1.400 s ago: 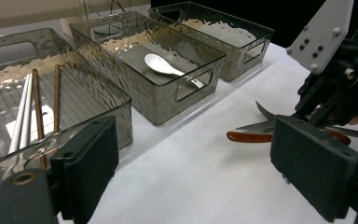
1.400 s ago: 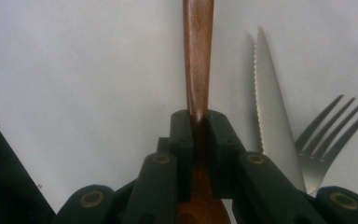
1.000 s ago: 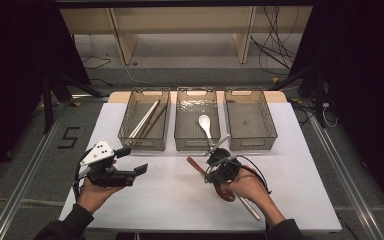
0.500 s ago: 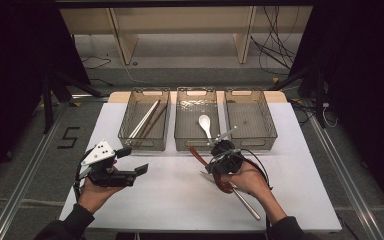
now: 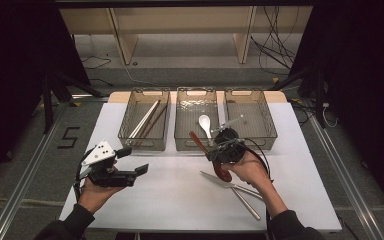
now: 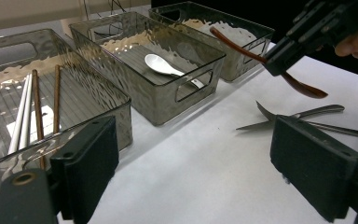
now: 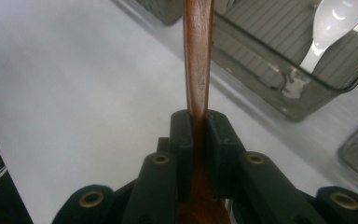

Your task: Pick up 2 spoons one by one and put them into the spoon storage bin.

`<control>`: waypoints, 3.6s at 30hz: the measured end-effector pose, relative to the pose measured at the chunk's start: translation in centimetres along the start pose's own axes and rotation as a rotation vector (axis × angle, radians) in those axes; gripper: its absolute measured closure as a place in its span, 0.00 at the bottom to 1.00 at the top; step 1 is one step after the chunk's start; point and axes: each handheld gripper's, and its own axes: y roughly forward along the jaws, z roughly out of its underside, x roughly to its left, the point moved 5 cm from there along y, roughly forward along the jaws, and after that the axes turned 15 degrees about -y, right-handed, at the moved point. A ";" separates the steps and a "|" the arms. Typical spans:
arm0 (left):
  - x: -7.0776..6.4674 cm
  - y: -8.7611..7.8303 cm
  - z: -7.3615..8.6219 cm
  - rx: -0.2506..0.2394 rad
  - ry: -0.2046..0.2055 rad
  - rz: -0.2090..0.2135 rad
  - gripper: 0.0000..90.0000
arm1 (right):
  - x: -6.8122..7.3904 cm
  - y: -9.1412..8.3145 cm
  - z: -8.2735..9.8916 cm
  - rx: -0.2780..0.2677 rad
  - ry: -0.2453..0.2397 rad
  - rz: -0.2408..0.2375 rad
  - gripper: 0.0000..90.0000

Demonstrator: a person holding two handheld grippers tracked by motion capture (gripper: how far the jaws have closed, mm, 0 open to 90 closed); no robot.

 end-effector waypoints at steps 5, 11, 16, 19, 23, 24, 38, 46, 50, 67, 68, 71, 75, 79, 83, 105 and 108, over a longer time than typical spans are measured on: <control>0.0 0.0 0.0 -0.004 -0.004 0.000 0.17 | -0.6 -0.2 -0.5 -0.018 0.007 0.017 0.92; 0.0 0.0 0.0 -0.004 -0.004 0.000 0.17 | -1.5 -0.7 -1.2 -0.044 0.021 0.038 0.92; 0.0 0.1 0.0 -0.004 -0.005 0.000 0.17 | -2.6 -1.0 -2.2 -0.074 0.033 0.061 0.92; 0.0 0.0 0.0 -0.002 -0.004 0.000 0.17 | -3.3 -1.1 -3.0 -0.089 0.045 0.071 0.92; 0.1 0.0 0.0 -0.002 -0.002 0.000 0.17 | -4.1 -0.9 -3.9 -0.086 0.045 0.111 0.92; 0.1 0.0 0.0 -0.002 -0.001 -0.001 0.17 | -4.3 -0.9 -4.1 -0.090 0.050 0.112 0.92; 0.0 0.0 0.0 -0.002 0.002 0.002 0.17 | -6.9 0.6 -7.4 -0.068 0.071 0.167 0.92; -0.1 0.0 0.0 -0.004 0.001 0.006 0.17 | -8.6 2.1 -8.4 -0.052 0.108 0.199 0.92; 0.0 0.0 0.0 -0.006 -0.001 0.006 0.17 | -9.0 2.8 -8.7 -0.040 0.121 0.210 0.92; -0.2 0.0 -0.1 -0.011 0.002 0.011 0.17 | -10.4 5.5 -9.2 0.015 0.148 0.258 0.92; -0.2 0.0 0.0 -0.010 0.003 0.011 0.17 | -10.5 5.6 -9.1 0.020 0.146 0.261 0.92; -0.2 0.0 -0.1 -0.010 0.003 0.012 0.17 | -10.5 5.8 -9.1 0.023 0.151 0.263 0.92; -0.2 0.0 -0.1 -0.011 0.003 0.012 0.17 | -10.6 6.2 -9.0 0.036 0.147 0.268 0.92; -0.2 0.0 -0.1 -0.010 0.003 0.013 0.17 | -10.5 6.4 -9.0 0.031 0.152 0.267 0.92; -0.2 0.0 0.0 -0.006 0.008 0.012 0.17 | -10.4 6.8 -9.0 0.044 0.148 0.266 0.91; -0.1 0.0 0.0 -0.004 0.004 0.011 0.17 | -10.0 6.3 -8.5 0.046 0.146 0.201 0.67; -0.2 0.0 0.0 -0.005 0.004 0.011 0.17 | -9.8 5.7 -8.3 0.040 0.142 0.181 0.62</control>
